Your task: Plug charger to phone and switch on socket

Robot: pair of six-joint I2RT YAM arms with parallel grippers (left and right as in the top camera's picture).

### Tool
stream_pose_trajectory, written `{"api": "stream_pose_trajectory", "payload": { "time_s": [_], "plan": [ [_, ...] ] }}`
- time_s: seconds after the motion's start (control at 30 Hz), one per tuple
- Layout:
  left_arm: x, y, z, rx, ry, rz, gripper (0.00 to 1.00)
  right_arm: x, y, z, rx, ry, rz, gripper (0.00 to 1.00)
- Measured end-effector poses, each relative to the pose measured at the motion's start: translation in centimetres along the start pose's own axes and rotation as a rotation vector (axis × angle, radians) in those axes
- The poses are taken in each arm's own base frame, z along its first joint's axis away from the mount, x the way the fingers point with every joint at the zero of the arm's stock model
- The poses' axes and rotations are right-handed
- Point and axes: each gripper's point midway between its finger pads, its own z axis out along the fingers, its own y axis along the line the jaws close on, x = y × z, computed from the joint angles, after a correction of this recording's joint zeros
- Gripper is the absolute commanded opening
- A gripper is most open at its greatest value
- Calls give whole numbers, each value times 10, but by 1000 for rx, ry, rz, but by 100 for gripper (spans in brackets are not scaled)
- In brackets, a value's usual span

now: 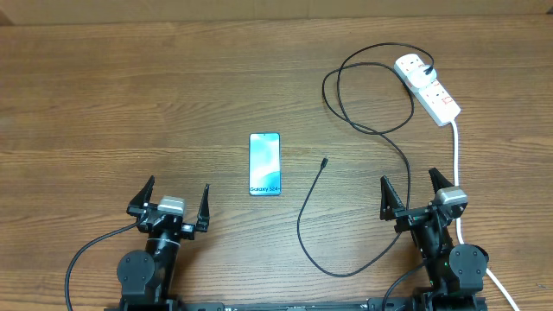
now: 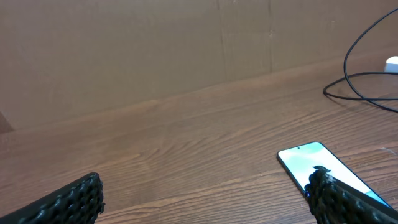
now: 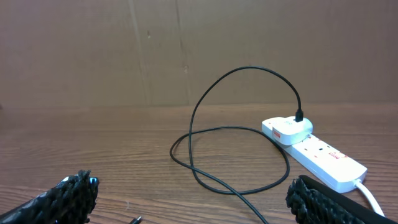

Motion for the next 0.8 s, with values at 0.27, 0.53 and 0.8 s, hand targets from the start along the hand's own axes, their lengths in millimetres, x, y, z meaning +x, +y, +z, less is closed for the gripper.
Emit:
{"api": "stream_pose_trajectory", "payload": {
  "time_s": [0.27,0.53,0.8],
  "plan": [
    [0,0,0,0,0,0,100,0,0,0,0,0,0,100],
    [0,0,0,0,0,0,100,0,0,0,0,0,0,100],
    [0,0,0,0,0,0,100,0,0,0,0,0,0,100]
  ]
}}
